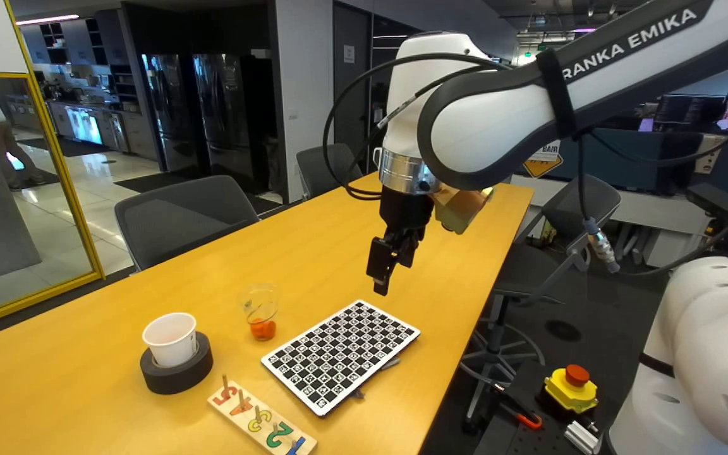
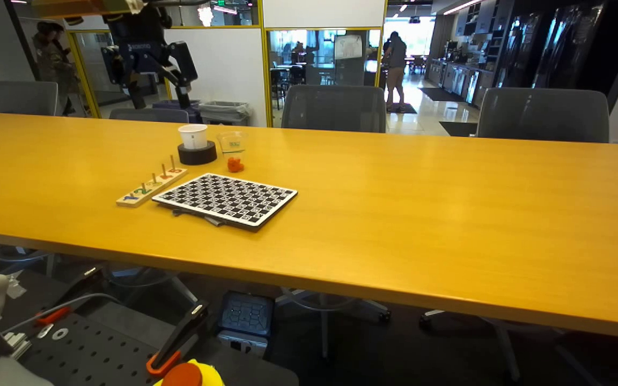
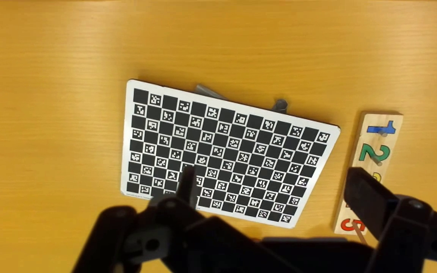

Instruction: Pick up all the orange objects from the checkers board and the table, and put them in two cups

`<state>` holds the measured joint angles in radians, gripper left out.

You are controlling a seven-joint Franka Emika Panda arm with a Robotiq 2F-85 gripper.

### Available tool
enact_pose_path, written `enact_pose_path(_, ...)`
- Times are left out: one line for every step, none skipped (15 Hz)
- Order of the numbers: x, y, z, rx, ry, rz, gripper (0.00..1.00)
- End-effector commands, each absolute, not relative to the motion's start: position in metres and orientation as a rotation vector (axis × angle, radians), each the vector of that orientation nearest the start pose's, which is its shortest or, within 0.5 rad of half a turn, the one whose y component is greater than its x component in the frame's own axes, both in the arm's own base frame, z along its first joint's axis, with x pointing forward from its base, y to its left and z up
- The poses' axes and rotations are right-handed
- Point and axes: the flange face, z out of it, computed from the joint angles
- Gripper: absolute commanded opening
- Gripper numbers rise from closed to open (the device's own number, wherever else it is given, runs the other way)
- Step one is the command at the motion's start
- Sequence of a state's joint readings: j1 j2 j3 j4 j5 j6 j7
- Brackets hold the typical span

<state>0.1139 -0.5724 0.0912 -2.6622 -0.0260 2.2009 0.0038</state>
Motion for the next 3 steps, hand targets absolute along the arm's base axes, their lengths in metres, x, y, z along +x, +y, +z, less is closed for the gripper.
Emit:
enact_pose_path(0.3627,0.0738,0.4276,-3.181,-0.316,-0.183,1.00)
enact_pose_path(0.3612,0.0735,0.4276,-3.182,-0.311,-0.182,1.00)
enact_pose_path(0.3605,0.0733,0.4274,-3.183,-0.307,-0.181,1.00)
